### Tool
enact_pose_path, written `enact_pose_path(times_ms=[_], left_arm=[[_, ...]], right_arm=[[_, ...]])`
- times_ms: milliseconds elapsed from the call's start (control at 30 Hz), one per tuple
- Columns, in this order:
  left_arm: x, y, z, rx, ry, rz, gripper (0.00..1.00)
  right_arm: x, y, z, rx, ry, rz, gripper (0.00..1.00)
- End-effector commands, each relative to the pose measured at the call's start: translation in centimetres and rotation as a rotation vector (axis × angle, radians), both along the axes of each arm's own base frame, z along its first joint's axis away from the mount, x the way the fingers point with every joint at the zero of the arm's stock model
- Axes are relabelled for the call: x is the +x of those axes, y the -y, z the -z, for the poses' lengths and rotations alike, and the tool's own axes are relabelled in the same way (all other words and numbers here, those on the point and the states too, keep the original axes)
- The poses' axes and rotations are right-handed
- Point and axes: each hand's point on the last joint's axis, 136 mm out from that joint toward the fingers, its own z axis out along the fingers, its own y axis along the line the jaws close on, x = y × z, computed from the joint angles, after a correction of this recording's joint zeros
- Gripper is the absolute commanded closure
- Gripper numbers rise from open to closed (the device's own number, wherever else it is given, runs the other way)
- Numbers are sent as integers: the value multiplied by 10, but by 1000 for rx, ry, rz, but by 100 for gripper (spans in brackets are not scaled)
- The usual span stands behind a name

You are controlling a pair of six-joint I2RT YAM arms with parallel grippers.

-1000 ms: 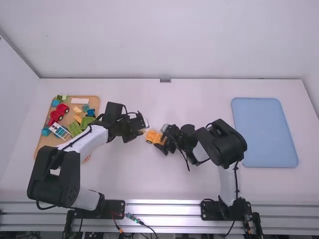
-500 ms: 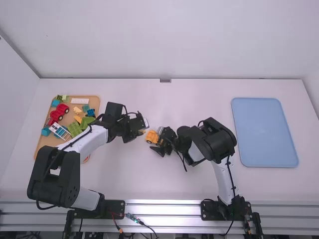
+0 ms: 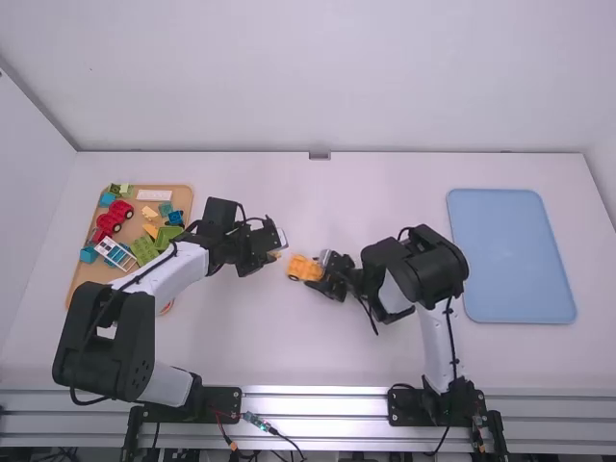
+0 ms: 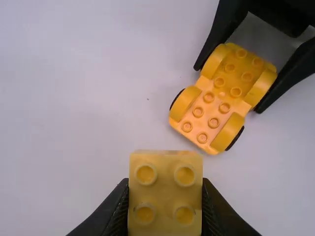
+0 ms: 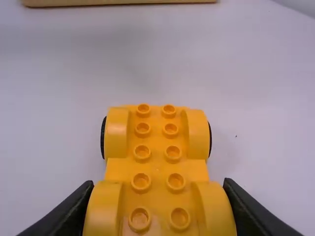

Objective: Assemble lego blocks to make yellow taxi

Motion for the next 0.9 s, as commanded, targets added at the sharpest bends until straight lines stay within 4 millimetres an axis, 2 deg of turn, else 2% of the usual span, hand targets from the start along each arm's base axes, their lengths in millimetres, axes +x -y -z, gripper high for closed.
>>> enact_pose_path(times_ms=[0, 200, 400, 600, 867], left_arm=[[1, 5, -2, -18, -9, 12, 98], [-20, 25, -6, -101, 0, 187, 98], [-23, 25, -3, -99, -10, 186, 98], [-29, 42, -4, -96, 1, 241, 98], [-36, 65, 1, -29, 23, 287, 98]], right_arm=[[-2, 6, 6, 0, -25, -31, 56], [-10, 16, 14, 3, -58, -151, 51], [-8, 32, 22, -2, -112, -174, 47], [-12, 39, 26, -34, -81, -161, 44], [-12, 54, 15, -100, -14, -39, 42]])
